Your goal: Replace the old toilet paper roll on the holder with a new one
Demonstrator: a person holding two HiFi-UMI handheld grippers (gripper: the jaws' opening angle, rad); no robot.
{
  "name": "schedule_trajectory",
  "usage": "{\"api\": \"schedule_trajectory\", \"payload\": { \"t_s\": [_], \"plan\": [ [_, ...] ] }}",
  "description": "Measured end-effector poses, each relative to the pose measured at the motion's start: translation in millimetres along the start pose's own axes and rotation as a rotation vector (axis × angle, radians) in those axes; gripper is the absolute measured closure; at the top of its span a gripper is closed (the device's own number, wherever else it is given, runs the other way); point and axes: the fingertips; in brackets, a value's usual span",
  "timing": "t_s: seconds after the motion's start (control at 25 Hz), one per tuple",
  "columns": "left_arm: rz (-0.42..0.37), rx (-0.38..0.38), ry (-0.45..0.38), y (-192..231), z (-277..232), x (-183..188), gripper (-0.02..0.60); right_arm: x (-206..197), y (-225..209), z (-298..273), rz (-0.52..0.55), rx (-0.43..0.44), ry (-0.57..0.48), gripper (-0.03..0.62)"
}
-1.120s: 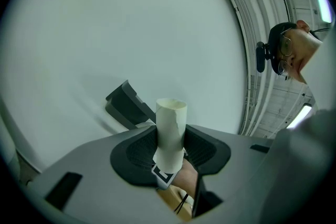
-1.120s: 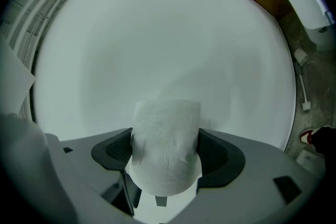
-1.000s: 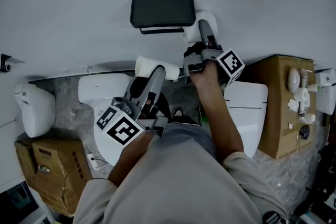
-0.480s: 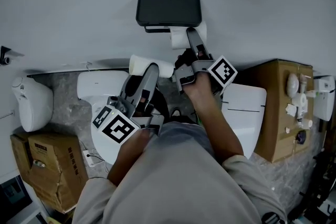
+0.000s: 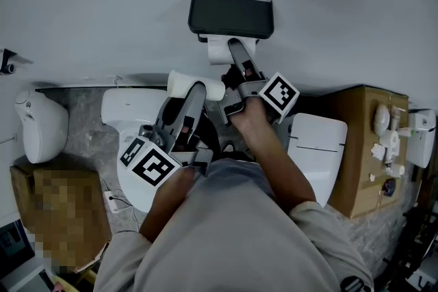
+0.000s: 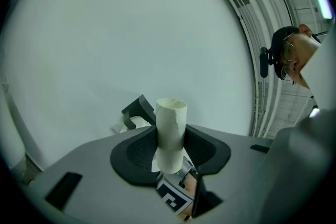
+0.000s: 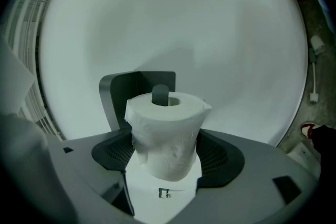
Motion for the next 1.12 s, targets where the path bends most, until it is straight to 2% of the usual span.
{"api": "schedule_trajectory", "payload": {
  "t_s": [0.2, 0.44, 0.8, 1.12],
  "plan": [
    [-0.002, 0.010, -0.011, 2, 5, 3, 0.436, -9, 3, -6, 0.006, 0.006, 0.011, 0.217],
    [0.000, 0.005, -0.011, 2, 1, 1, 0.436, 0, 4, 3, -0.031, 0.038, -0.013, 0.215],
    [0.005, -0.013, 0.003, 3, 5, 6, 0.436, -19, 11, 15, -0.007, 0.065, -0.002, 0.215],
    [-0.009, -0.027, 0.006, -3, -3, 2, 0.436, -20, 11, 35, 0.007, 0.087, 0.016, 0.215]
  ]
}}
Point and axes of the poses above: the fingertips, and each gripper's own axes: z backward along the fingers, y to its left, x out of its top, and after that the axes turned 12 degrees about -x, right-handed
